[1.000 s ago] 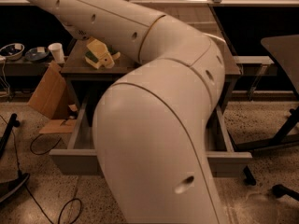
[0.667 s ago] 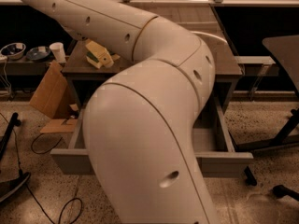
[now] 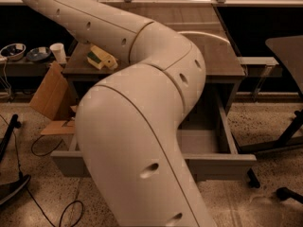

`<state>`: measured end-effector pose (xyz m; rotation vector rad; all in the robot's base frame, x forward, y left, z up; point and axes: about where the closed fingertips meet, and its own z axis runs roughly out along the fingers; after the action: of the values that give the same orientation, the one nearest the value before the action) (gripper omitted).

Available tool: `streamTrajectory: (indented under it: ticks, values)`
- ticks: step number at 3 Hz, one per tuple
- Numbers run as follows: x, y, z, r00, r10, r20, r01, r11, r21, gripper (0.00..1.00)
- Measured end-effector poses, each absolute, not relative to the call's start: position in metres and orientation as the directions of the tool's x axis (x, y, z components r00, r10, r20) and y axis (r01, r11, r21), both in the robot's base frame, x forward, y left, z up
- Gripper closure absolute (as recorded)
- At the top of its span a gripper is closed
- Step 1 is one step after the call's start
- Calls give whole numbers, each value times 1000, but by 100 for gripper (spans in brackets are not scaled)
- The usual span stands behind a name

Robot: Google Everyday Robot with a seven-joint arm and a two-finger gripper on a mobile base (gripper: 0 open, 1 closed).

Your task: Place sponge into top drawer

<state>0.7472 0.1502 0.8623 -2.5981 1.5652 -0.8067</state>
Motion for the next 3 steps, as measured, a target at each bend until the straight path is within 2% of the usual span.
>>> streamTrajectory:
  ticks: [3]
  values:
    - [761, 142, 836, 374, -818, 437, -847, -493, -199, 2]
